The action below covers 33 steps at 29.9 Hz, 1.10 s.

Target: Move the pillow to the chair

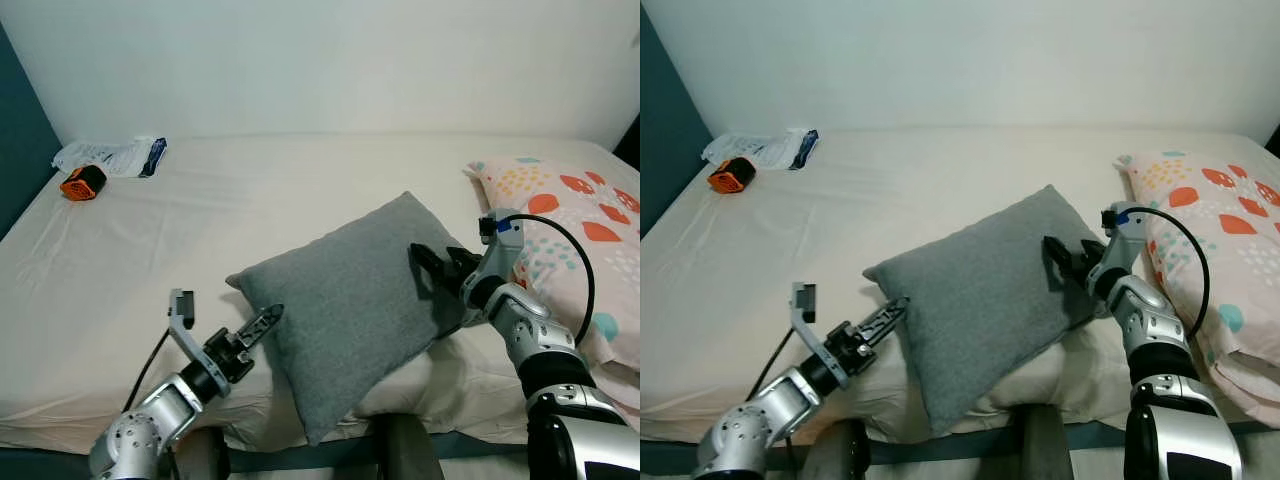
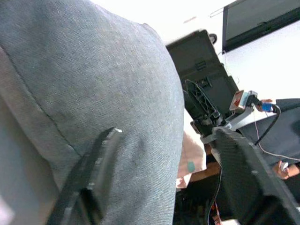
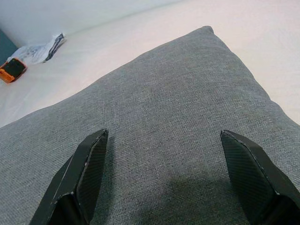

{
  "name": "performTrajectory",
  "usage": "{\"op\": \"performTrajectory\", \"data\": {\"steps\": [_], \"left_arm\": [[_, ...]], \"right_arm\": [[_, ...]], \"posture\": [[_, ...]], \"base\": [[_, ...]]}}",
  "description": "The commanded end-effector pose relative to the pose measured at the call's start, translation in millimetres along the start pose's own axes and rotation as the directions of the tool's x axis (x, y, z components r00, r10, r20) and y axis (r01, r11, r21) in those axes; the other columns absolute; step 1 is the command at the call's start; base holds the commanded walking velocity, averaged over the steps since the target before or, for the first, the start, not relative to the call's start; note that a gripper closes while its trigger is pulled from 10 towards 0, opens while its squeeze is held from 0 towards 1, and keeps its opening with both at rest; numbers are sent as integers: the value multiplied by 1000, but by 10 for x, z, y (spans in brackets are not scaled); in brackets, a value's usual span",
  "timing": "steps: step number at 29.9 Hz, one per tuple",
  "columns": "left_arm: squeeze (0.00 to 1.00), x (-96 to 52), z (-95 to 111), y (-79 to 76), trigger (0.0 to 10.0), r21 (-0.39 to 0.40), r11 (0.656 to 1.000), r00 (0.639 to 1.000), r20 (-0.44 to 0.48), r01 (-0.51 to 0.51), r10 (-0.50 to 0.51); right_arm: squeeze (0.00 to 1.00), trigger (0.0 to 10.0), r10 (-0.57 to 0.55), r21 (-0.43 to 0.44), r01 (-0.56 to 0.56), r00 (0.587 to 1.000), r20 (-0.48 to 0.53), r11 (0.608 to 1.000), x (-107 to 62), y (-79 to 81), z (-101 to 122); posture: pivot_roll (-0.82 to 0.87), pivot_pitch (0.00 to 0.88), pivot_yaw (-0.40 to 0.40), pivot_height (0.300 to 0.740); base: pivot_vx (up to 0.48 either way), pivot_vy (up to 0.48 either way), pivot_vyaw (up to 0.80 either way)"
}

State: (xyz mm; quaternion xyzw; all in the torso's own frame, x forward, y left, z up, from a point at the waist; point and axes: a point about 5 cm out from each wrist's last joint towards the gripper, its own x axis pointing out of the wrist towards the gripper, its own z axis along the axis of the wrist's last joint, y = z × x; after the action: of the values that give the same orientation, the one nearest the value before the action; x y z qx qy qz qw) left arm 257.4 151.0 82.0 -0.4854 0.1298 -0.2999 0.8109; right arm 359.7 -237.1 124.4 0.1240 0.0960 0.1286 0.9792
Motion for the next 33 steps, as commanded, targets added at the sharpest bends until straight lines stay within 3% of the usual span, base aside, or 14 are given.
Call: {"op": "performTrajectory", "data": {"steps": [1, 4, 9, 11, 12, 14, 15, 16, 21, 23, 25, 26, 29, 33], "left_arm": [[1000, 32, -19, -17, 10000, 23, 1000, 999, -34, -7, 8], [1000, 129, -134, 31, 10000, 141, 986, 992, -86, -85, 98], [1000, 194, -195, 104, 10000, 209, 966, 981, -95, -149, 172], [780, 183, -204, 106, 10000, 208, 968, 979, -118, -141, 168], [780, 183, -204, 106, 10000, 208, 968, 979, -118, -141, 168], [122, 186, -237, 94, 10000, 221, 967, 974, -154, -129, 165], [122, 186, -237, 94, 10000, 221, 967, 974, -154, -129, 165], [0, 212, -253, 66, 10000, 218, 969, 975, -159, -118, 155], [0, 274, -272, 9, 10000, 202, 974, 979, -153, -101, 133], [0, 363, -372, 13, 10000, 252, 962, 968, -193, -110, 161], [0, 363, -372, 13, 10000, 252, 962, 968, -193, -110, 161], [0, 369, -428, 78, 10000, 310, 939, 947, -232, -146, 223], [0, 294, -474, 202, 10000, 401, 898, 903, -293, -184, 315], [0, 188, -421, 281, 10000, 379, 896, 893, -282, -232, 351]], "right_arm": [[0, 10000, 3, 16, -3, 1000, 2, 1000, 1, 2, 7], [0, 10000, 6, 17, -6, 1000, 3, 1000, 9, 11, 13], [0, 10000, 10, 16, -10, 1000, 8, 1000, 16, 29, 14], [0, 10000, 10, 20, -10, 1000, 8, 1000, 12, 29, 9], [0, 10000, 10, 20, -10, 1000, 8, 1000, 12, 29, 9], [0, 10000, 6, 28, -7, 1000, 7, 1000, 3, 23, -6], [0, 10000, 6, 28, -7, 1000, 7, 1000, 3, 23, -6], [0, 10000, 6, 31, -6, 1000, 5, 1000, 1, 22, -16], [0, 10000, 6, 33, -6, 1000, -1, 999, 1, 27, -37], [0, 10000, 9, 34, -9, 1000, -8, 999, 18, 60, -65], [0, 10000, 9, 34, -9, 1000, -8, 999, 18, 60, -65], [0, 10000, 12, 33, -12, 1000, -10, 999, 24, 72, -73], [0, 10000, 15, 31, -15, 1000, -11, 999, 27, 82, -77], [0, 10000, 13, 30, -13, 1000, -17, 999, 16, 71, -86]], "posture": [[27, 0, -66, 515], [27, 0, -65, 515], [23, 0, -62, 515], [22, 0, -59, 515], [22, 0, -59, 515], [24, 0, -60, 515], [24, 0, -60, 515], [27, 0, -59, 515], [31, 0, -60, 515], [30, 0, -59, 515], [30, 0, -59, 515], [29, 0, -58, 515], [26, 0, -53, 515], [24, 0, -57, 515]], "base": [[0, 0, 0], [0, 0, 0], [0, 0, 0], [0, 0, 0], [0, 0, 0], [0, 0, 0], [0, 0, 0], [0, 0, 0], [0, 0, 0], [0, 0, 0], [0, 0, 0], [0, 0, 0], [0, 0, 0], [0, 0, 0]]}}
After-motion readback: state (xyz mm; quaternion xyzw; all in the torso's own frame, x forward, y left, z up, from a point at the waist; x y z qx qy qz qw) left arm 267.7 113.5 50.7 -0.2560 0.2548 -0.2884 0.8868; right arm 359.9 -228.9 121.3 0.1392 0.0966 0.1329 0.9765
